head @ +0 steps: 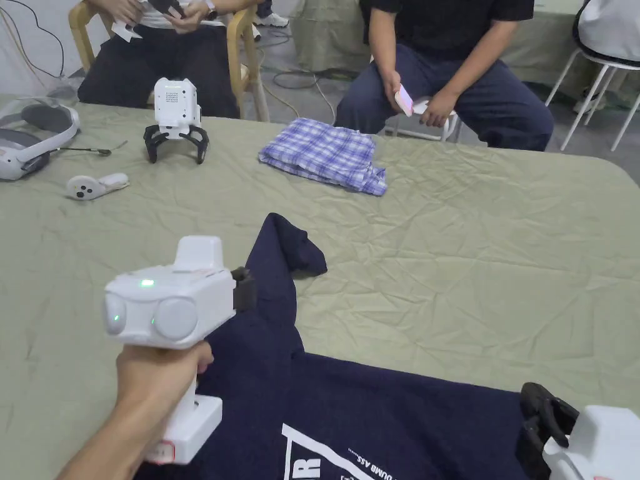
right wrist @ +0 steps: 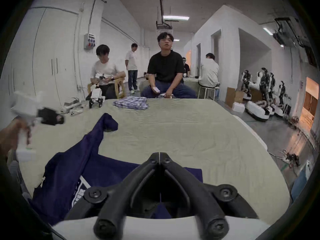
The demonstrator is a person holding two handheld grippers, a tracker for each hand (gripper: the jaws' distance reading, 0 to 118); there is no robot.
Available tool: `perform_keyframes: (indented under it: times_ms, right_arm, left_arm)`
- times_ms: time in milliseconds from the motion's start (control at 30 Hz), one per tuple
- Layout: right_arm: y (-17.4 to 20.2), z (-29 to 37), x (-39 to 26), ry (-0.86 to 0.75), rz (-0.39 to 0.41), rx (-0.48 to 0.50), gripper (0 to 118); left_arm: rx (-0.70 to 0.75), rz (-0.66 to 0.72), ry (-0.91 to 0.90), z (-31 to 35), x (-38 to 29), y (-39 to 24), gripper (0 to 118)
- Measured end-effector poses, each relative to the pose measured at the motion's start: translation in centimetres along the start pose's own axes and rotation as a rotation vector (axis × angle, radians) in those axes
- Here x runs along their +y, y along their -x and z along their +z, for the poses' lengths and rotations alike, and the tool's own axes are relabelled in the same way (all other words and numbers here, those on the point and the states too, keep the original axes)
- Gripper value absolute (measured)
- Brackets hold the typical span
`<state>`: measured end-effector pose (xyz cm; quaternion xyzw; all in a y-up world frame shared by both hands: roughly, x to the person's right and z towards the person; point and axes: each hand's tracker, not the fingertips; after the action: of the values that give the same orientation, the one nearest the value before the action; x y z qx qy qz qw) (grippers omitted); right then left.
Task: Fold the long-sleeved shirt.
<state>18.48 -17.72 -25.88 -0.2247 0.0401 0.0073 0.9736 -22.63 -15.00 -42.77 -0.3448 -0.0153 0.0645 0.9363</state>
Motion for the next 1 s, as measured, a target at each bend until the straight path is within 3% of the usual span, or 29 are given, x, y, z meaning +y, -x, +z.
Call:
perform_keyframes:
  times_ms: [33,200,433,467,500,533,567,800,1000]
  right_arm:
    - [0.0,-0.6,0.1,0.006,-0.001,0.006,0]
    - [0.8,-3.1,0.7,0.037,0.029,0.036,0]
    - [1.8,-5.4,0.1,0.074,0.038,0.062,0]
    - [1.8,-5.6,0.0,0.079,0.034,0.066,0]
    - [1.8,-5.7,0.2,0.082,0.031,0.065,0]
    - [1.8,-5.8,0.1,0.084,0.025,0.059,0]
    - [1.8,-5.7,0.1,0.090,0.018,0.063,0]
    - [1.1,-3.6,1.2,0.064,-0.008,0.054,0]
    - [1.4,0.6,2.7,-0.004,-0.019,0.062,0]
  left_arm:
    - [0.001,-0.033,0.034,-2.6,1.7,-0.4,111]
    - [0.025,-0.116,0.179,-15.7,7.4,-0.3,104]
    - [0.040,-0.058,0.251,-24.0,9.0,0.9,103]
    - [0.030,-0.021,0.289,-24.6,8.9,0.9,96]
    - [0.014,0.003,0.340,-25.2,8.7,0.9,78]
    - [0.009,0.012,0.331,-25.2,8.5,0.9,31]
    - [0.017,0.001,0.328,-25.7,8.5,1.0,9]
    - [0.006,-0.003,0.210,-20.2,8.7,0.8,7]
    - [-0.089,0.006,0.020,-7.3,7.6,-0.3,7]
